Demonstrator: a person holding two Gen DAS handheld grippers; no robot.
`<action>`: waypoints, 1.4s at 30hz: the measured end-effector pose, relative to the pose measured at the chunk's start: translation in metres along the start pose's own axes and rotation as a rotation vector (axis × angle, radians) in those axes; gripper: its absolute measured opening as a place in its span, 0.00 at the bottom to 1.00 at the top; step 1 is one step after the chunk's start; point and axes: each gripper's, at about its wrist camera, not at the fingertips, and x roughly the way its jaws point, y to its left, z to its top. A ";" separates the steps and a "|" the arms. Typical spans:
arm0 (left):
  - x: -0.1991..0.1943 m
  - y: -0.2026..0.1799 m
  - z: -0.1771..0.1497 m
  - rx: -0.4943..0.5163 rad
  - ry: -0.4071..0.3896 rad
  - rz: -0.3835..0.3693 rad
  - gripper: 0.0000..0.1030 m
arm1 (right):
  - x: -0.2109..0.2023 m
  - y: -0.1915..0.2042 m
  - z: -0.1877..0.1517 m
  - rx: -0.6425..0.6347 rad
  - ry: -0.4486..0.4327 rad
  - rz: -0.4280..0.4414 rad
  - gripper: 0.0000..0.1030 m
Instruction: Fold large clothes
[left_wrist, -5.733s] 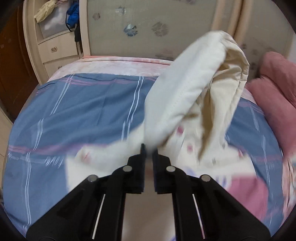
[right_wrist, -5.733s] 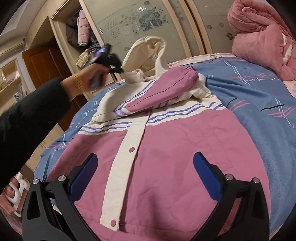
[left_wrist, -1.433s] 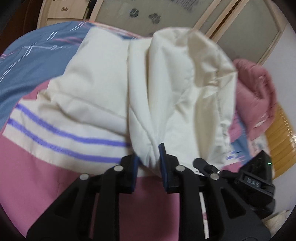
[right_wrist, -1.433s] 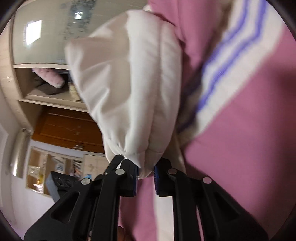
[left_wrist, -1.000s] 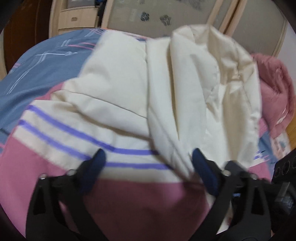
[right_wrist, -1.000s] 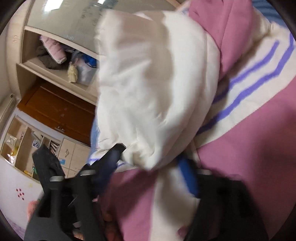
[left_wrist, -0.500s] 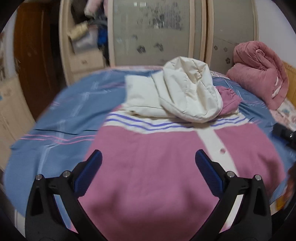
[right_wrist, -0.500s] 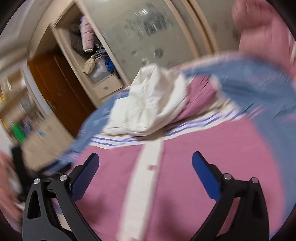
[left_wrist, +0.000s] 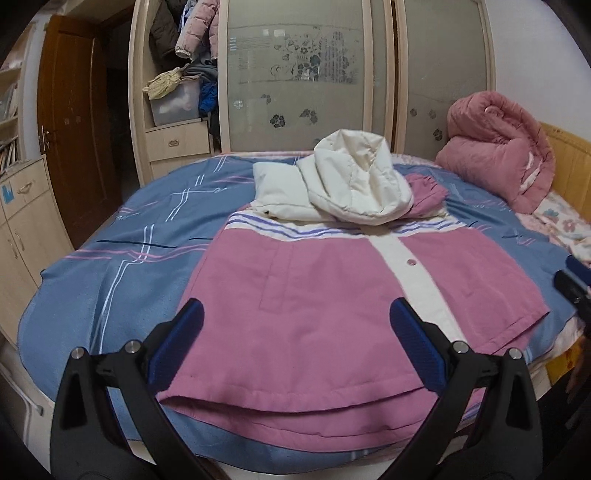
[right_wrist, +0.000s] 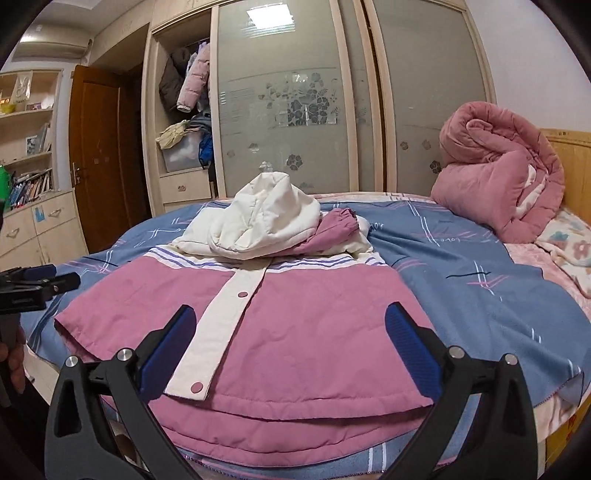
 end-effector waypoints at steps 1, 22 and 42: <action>-0.002 0.000 0.000 -0.003 -0.005 0.000 0.98 | 0.001 0.000 0.000 -0.006 0.000 0.000 0.99; 0.003 -0.005 -0.006 -0.003 0.012 -0.027 0.98 | -0.003 -0.003 0.000 0.025 -0.016 -0.016 0.99; 0.006 -0.003 -0.007 -0.006 0.025 -0.026 0.98 | -0.005 -0.004 0.000 0.035 -0.012 -0.019 0.99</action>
